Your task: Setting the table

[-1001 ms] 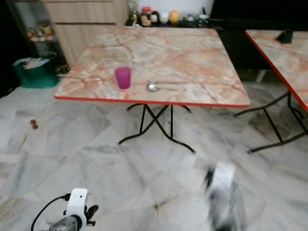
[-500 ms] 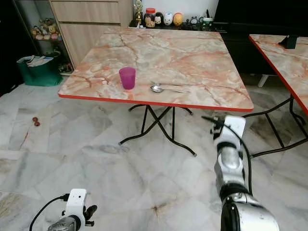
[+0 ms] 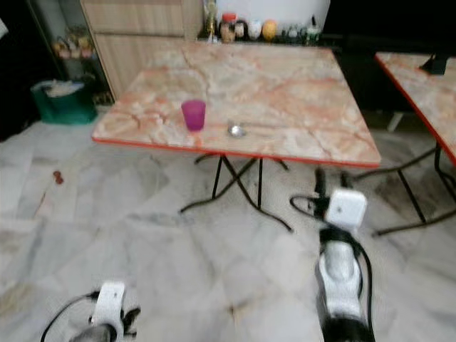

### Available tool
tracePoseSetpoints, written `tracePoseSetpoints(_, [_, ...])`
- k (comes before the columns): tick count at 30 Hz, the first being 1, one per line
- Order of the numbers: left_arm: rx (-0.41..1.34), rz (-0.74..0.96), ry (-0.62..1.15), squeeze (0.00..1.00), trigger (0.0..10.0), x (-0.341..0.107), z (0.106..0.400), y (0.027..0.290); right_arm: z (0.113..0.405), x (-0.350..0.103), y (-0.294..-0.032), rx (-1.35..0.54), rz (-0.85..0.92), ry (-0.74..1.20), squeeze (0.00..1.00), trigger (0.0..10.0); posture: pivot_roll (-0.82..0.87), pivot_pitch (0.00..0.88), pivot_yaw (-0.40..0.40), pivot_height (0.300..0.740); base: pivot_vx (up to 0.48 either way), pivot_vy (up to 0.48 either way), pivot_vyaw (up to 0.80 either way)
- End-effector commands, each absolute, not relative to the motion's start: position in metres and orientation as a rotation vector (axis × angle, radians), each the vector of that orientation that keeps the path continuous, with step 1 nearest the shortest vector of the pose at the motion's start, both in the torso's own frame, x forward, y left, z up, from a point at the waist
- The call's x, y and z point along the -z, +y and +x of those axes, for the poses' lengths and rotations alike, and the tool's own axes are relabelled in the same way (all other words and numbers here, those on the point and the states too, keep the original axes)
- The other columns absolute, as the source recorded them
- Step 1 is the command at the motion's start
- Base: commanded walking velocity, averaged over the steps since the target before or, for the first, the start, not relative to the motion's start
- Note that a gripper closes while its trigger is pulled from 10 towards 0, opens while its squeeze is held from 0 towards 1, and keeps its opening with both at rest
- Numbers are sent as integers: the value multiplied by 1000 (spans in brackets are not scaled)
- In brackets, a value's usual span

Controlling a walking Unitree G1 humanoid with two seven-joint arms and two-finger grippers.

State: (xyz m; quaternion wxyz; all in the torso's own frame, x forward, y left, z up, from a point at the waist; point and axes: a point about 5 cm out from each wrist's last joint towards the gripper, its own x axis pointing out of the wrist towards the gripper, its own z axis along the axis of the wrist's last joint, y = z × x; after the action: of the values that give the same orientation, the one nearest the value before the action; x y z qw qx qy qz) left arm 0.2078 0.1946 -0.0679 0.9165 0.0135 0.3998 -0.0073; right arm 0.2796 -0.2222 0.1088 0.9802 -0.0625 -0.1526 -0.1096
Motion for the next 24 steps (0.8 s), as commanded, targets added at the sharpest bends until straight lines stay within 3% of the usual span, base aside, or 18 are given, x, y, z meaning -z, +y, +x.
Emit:
tracePoseSetpoints(1, [33, 48, 833, 0, 10000, 70, 204, 195, 276, -120, -218, 208, -120, -335, 0, 10000, 49, 0, -18, 740, 0, 0, 0])
tracePoseSetpoints(10, [27, 55, 827, 0, 10000, 70, 201, 199, 235, -126, -209, 174, -96, -235, 0, 10000, 43, 0, -28, 740, 0, 0, 0])
tracePoseSetpoints(16, [18, 44, 828, 0, 10000, 71, 200, 198, 245, -131, -213, 268, -3, -213, 0, 10000, 42, 0, -32, 740, 0, 0, 0])
tracePoseSetpoints(24, [4, 21, 835, 0, 10000, 72, 199, 197, 256, -141, -207, 220, 1, -216, 0, 10000, 39, 0, -53, 740, 113, 0, 0])
